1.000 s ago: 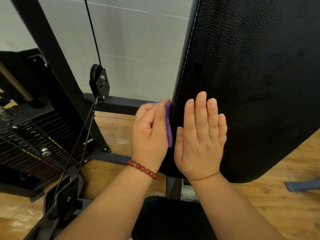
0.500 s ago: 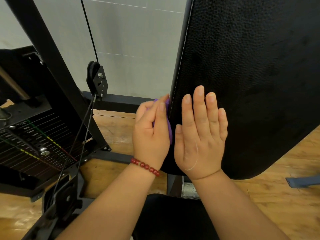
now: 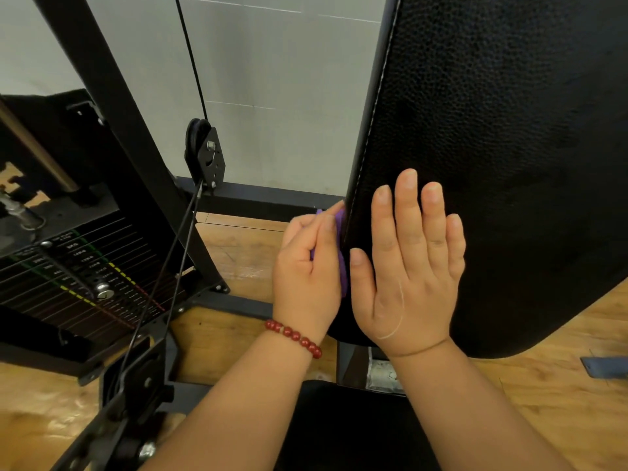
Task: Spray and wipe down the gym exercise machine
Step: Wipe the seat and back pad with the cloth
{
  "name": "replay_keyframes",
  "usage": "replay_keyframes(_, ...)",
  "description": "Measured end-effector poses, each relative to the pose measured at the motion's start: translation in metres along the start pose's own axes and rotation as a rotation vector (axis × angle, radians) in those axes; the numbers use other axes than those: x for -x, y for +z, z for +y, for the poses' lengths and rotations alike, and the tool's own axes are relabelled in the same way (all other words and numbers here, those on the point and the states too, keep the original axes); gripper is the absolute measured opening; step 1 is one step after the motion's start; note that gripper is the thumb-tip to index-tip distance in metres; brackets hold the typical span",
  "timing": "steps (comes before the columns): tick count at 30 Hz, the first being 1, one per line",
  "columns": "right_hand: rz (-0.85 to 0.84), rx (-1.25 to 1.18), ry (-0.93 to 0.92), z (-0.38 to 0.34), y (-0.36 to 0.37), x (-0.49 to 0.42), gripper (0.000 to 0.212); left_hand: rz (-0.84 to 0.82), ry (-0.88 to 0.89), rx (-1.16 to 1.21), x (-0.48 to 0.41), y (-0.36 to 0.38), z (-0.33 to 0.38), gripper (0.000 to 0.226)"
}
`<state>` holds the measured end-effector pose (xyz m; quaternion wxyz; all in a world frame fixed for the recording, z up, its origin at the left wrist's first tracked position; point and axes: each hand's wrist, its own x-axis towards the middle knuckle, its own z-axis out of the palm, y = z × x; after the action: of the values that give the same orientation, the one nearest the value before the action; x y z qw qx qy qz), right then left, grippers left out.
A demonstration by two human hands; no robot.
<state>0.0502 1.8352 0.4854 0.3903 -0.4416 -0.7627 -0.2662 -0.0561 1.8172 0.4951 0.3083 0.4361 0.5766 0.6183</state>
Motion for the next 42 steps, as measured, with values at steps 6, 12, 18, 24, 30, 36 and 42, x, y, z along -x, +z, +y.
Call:
replay_keyframes(6, -0.005, 0.013, -0.003, -0.001, 0.0, -0.001, 0.06, -0.082, -0.151, -0.03, 0.004, -0.007, -0.015, 0.024)
replay_keyframes(12, -0.017, 0.0, -0.014, 0.0, 0.0, 0.003, 0.059, -0.04, -0.037, -0.031, -0.002, -0.006, -0.002, 0.029)
replay_keyframes(18, -0.046, 0.01, -0.039, -0.001, 0.004, 0.021, 0.064, -0.093, -0.171, -0.063, 0.006, -0.006, -0.026, 0.029)
replay_keyframes(24, -0.045, -0.008, -0.048, 0.0, 0.004, 0.022, 0.062, -0.024, 0.022, -0.049, 0.0, -0.006, -0.008, 0.036)
replay_keyframes(30, -0.05, -0.005, -0.073, 0.004, 0.004, 0.024, 0.062, -0.053, -0.018, -0.013, 0.006, -0.005, -0.02, 0.025)
replay_keyframes(36, -0.066, 0.037, -0.059, 0.001, 0.005, 0.025, 0.063, -0.109, -0.096, -0.021, 0.01, -0.012, -0.029, 0.022)
replay_keyframes(42, -0.068, 0.047, -0.052, 0.0, 0.006, 0.027, 0.064, -0.054, 0.034, 0.009, -0.009, -0.003, -0.018, 0.028)
